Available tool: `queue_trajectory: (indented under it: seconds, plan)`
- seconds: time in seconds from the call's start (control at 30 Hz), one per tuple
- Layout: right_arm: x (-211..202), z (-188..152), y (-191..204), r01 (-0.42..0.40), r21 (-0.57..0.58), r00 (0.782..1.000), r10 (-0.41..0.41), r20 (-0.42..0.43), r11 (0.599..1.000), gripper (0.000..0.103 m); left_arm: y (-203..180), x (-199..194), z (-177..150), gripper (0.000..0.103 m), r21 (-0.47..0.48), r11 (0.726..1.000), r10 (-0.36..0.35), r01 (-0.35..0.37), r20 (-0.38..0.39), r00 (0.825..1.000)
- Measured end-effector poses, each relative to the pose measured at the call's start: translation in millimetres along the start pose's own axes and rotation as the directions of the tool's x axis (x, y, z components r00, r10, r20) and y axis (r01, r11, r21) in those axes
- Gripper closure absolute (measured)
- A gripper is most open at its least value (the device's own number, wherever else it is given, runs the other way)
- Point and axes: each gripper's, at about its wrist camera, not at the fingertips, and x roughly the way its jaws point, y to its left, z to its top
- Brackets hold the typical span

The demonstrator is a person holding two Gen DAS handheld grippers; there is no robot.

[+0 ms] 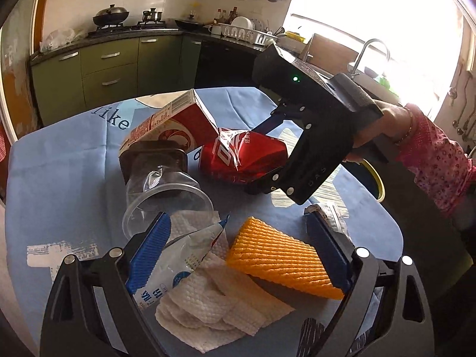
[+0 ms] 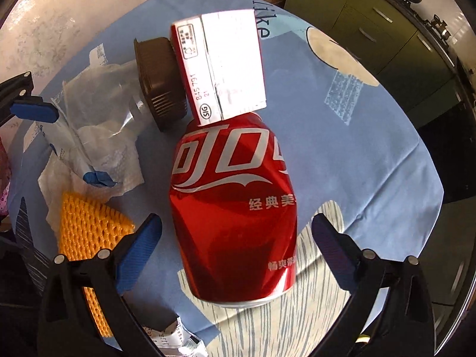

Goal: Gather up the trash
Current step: 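Grasp the red Coca-Cola can with the right gripper and lift it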

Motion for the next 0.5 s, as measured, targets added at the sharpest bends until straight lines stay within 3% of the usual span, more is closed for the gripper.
queue_trajectory:
  seconds: [0.13,0.2,0.5]
  plan:
    - [6.4,2.2,-1.8,-0.004,0.014,1.000,0.004,-0.003,1.000,0.015,-0.2,-2.3,-0.6,0.012,-0.001,1.000,-0.006,0.006,0.004,1.000]
    - [10.1,2.7,-5.9,-0.019,0.032,1.000,0.020,-0.014,0.999,0.032,0.2,-1.6,-1.0,0.012,-0.003,1.000,-0.003,0.003,0.001,1.000]
    - [1.7,-27.5,-6.2,-0.010,0.096,1.000,0.010,-0.008,0.995,0.034,1.0,0.9,-1.8,0.012,-0.003,1.000,-0.002,0.002,-0.009,1.000]
